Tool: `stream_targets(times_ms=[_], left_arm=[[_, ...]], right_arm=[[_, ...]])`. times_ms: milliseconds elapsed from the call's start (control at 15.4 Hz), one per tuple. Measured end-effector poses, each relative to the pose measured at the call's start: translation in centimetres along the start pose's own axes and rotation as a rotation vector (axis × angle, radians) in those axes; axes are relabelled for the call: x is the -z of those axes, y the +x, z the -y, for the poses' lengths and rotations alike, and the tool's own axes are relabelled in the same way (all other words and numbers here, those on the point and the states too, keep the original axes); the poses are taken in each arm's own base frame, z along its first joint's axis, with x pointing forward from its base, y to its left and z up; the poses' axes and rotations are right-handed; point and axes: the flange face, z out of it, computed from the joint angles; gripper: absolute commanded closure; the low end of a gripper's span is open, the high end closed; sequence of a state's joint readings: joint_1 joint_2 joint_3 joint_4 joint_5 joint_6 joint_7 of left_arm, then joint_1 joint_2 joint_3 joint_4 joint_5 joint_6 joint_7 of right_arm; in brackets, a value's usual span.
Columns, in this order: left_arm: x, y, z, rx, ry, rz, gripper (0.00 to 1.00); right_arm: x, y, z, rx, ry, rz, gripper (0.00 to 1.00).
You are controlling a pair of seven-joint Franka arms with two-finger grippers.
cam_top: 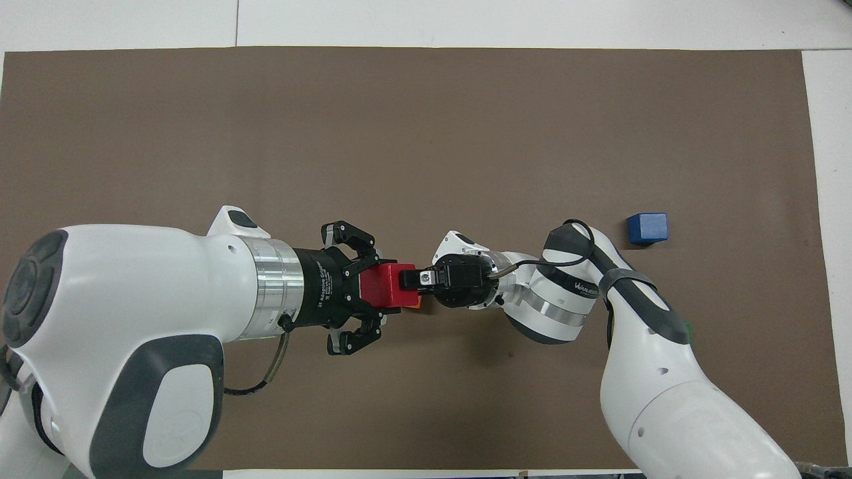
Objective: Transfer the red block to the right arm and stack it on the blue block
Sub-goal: 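Close the right gripper on the red cube held by the left gripper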
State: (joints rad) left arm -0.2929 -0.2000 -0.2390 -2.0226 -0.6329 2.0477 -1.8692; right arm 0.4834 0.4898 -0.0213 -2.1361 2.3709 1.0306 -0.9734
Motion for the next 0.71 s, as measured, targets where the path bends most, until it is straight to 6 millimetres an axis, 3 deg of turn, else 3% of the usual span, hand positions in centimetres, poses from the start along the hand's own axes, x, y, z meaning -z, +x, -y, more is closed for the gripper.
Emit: stream_targets(times_ms=[195,260,325,714], left_arm=[[0.0,0.0,0.0,-0.001,-0.001,0.0,1.0],[0.1,0.1,0.0,-0.002,-0.002,0.0,0.94],[0.1,0.1,0.0,-0.003,-0.003,0.001,0.01],[1.1,0.5,-0.7,0.009,-0.045,0.012,0.0]], right_arm=[[-0.1,0.0,0.0,0.001,0.001,0.0,1.0],[-0.1,0.0,0.0,0.002,0.001,0.001,1.0],[-0.1,0.1,0.0,0.003,0.0,0.001,1.0],[-0.4,0.5,0.0,0.032,-0.016,-0.004,1.0]])
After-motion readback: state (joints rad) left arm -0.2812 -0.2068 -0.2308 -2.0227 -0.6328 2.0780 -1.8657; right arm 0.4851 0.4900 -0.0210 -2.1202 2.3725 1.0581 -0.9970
